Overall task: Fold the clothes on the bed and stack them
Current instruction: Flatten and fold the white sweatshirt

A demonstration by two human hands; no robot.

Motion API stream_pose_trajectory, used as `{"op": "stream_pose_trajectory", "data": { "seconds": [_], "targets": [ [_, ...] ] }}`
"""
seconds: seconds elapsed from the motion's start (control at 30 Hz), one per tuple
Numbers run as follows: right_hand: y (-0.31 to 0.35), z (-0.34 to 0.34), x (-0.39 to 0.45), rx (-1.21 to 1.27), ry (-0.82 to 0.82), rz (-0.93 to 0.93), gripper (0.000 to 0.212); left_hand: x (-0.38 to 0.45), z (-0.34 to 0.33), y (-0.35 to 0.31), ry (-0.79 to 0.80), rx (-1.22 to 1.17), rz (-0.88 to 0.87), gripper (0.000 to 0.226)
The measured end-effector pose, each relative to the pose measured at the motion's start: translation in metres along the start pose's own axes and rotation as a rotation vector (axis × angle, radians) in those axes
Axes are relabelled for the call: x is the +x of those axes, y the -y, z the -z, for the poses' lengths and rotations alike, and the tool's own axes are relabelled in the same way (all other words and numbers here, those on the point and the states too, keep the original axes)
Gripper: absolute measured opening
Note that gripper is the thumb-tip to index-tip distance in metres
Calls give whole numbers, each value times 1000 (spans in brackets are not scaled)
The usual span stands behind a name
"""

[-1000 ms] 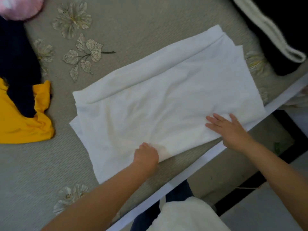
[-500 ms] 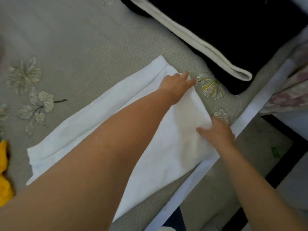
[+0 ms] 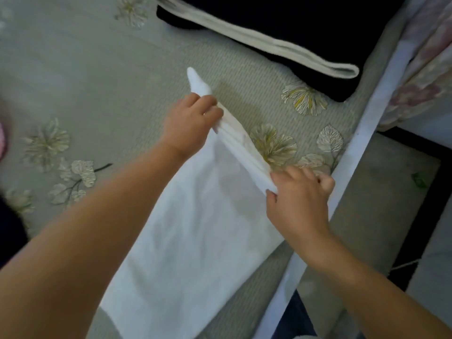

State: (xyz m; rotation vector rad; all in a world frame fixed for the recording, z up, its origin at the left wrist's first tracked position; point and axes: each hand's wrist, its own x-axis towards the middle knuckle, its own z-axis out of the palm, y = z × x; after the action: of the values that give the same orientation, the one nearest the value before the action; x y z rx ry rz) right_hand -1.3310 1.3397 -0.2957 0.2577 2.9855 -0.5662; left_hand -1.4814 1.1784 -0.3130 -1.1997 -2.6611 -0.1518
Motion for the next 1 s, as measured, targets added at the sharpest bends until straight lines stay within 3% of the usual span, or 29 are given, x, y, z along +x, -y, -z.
{"op": "stream_pose_trajectory", "data": {
  "seconds": [0.2, 0.3, 0.37, 0.53, 0.63, 0.7, 0.8, 0.83, 0.9, 0.93, 1.0],
  "targets": [
    [98, -27, -93, 35, 27, 99, 33, -142, 59, 13, 0, 77, 29, 18],
    [140, -52, -138, 28, 272, 122, 18, -211, 80, 17, 50, 110, 20, 21],
    [160, -74, -164, 68, 351, 120, 13, -253, 84, 20, 31, 122, 34, 20],
    [206, -109, -220, 74, 358, 119, 20, -336, 88, 25, 10, 48, 101, 13],
    [225, -137, -241, 7, 418, 131, 25, -373, 89, 27, 76, 2, 143, 15],
    [233, -153, -252, -47, 434, 120, 26, -398, 80, 25, 197, 18, 229, 15],
    [237, -174, -263, -189, 338, 148, 36, -431, 59, 11, 667, 2, 510, 36],
    [239, -176, -267, -222, 377, 131, 40, -440, 55, 3, 745, -21, 594, 42],
    [235, -183, -279, -278, 537, 55, 56, -450, 54, -10, 680, -91, 639, 46],
    [233, -191, -282, -246, 580, 45, 62, -454, 53, -14, 625, -107, 580, 46],
    [230, -191, -284, -173, 509, 53, 67, -458, 53, -15, 487, -31, 394, 44]
  ]
}}
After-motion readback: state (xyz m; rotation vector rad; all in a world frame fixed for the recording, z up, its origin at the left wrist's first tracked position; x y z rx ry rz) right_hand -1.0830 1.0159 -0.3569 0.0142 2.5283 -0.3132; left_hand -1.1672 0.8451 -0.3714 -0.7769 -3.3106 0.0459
